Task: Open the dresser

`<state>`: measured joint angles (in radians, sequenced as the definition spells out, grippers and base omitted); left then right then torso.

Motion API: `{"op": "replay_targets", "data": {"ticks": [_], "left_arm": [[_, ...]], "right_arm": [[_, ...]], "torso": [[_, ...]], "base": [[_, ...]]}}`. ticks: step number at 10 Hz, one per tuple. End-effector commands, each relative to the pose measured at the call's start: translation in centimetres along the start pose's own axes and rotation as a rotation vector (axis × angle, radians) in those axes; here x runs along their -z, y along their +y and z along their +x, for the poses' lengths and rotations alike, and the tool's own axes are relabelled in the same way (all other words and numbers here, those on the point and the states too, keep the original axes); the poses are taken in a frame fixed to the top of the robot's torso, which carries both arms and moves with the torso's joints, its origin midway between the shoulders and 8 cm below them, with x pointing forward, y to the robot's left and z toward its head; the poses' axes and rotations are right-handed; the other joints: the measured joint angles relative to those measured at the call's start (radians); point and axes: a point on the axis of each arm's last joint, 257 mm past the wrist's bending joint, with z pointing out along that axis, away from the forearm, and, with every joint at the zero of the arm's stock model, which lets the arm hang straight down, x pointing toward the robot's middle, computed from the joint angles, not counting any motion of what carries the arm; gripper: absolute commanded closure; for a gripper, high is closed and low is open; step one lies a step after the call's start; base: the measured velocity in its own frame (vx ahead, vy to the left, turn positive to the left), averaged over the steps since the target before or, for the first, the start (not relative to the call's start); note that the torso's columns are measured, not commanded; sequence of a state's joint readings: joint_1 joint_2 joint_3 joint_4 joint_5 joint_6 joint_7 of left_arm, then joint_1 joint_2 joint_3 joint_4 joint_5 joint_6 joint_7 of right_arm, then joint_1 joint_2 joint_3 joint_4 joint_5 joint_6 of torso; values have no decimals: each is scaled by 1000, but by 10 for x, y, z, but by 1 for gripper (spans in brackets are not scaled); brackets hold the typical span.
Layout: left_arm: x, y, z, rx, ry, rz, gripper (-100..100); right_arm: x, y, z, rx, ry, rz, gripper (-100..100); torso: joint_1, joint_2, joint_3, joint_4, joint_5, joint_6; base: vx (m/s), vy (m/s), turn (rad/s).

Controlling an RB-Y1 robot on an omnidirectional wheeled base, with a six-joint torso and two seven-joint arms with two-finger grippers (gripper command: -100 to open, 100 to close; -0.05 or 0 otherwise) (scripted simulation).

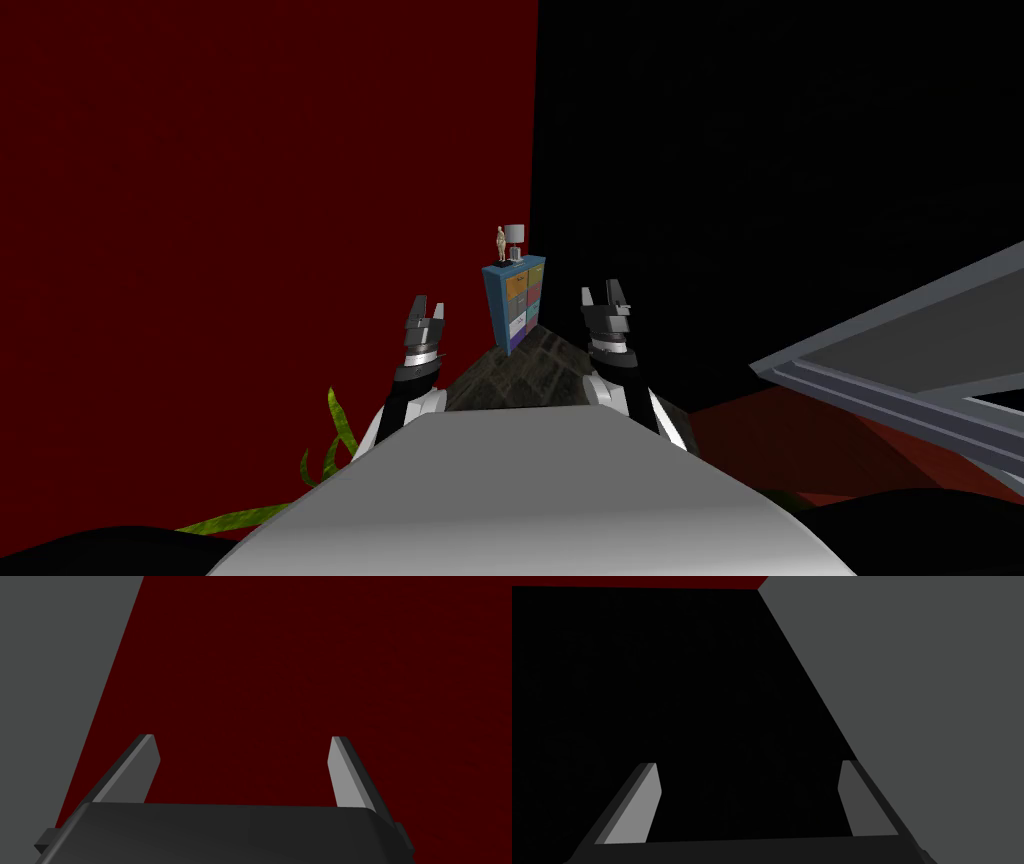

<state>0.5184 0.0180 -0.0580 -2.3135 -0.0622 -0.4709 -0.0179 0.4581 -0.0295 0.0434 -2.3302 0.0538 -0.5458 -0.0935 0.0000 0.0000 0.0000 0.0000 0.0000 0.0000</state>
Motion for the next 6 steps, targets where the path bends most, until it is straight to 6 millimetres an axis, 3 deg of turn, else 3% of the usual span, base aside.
{"op": "replay_targets", "data": {"ticks": [1,6], "left_arm": [[0,0,0,0,0,0,0],[0,0,0,0,0,0,0]], "right_arm": [[0,0,0,0,0,0,0],[0,0,0,0,0,0,0]], "torso": [[0,40,-82,41,0,0],[0,396,-792,396,0,0]], "base": [[0,0,0],[0,0,0]]}}
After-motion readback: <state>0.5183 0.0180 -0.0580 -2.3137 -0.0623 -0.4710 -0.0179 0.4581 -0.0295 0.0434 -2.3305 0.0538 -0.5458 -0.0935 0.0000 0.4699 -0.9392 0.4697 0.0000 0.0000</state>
